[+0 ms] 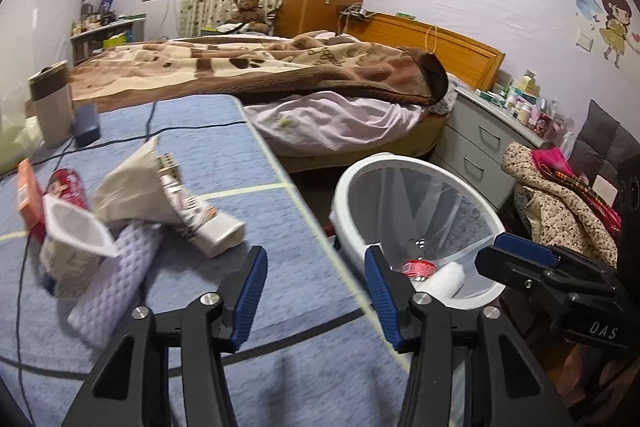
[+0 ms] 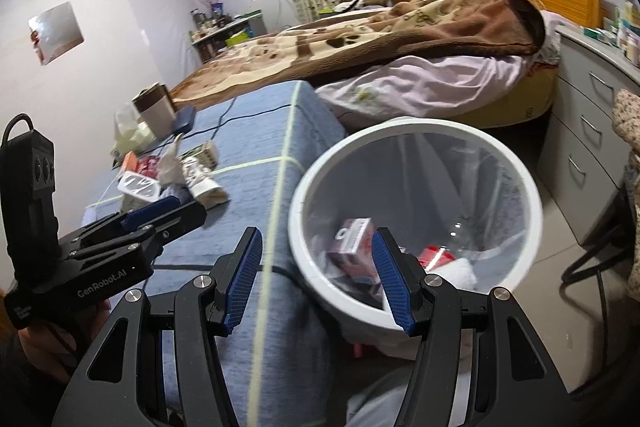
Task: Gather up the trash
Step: 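Move both open tools back over the bed cover, then grasp the white yogurt cup with the left tool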
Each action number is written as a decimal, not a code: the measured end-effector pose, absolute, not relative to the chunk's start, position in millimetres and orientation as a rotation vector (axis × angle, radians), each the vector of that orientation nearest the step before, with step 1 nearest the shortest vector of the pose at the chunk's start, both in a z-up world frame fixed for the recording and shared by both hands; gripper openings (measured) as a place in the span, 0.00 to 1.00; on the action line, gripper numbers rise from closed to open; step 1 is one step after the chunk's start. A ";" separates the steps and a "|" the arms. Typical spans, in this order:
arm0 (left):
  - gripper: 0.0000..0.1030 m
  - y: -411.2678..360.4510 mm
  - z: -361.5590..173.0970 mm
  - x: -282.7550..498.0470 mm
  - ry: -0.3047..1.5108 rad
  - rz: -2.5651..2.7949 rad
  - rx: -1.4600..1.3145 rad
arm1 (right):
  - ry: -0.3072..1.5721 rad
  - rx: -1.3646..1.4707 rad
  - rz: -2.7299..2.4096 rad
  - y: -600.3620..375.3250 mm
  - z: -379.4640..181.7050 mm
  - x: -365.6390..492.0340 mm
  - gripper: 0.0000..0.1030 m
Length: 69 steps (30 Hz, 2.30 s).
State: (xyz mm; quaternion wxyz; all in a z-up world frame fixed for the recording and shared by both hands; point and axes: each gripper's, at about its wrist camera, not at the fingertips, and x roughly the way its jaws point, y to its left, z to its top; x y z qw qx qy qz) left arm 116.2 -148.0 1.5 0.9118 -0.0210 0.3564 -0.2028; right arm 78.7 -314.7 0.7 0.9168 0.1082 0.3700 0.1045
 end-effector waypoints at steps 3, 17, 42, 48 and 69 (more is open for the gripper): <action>0.45 -135.5 -0.7 111.1 0.739 -0.390 -0.050 | 0.772 0.203 0.239 -305.0 0.1 80.1 0.57; 0.45 -79.8 -6.3 90.4 0.741 -0.271 -0.078 | 0.800 0.164 0.352 -270.3 1.6 82.3 0.56; 0.47 0.3 -7.8 114.7 0.744 -0.104 -0.111 | 0.817 0.132 0.428 -237.9 2.6 96.4 0.56; 0.54 8.0 -16.9 134.0 0.758 -0.123 -0.079 | 0.836 0.131 0.426 -234.7 -2.2 101.6 0.56; 0.58 2.1 -27.3 172.7 0.767 -0.280 -0.073 | 0.879 0.150 0.413 -232.2 -13.9 113.4 0.56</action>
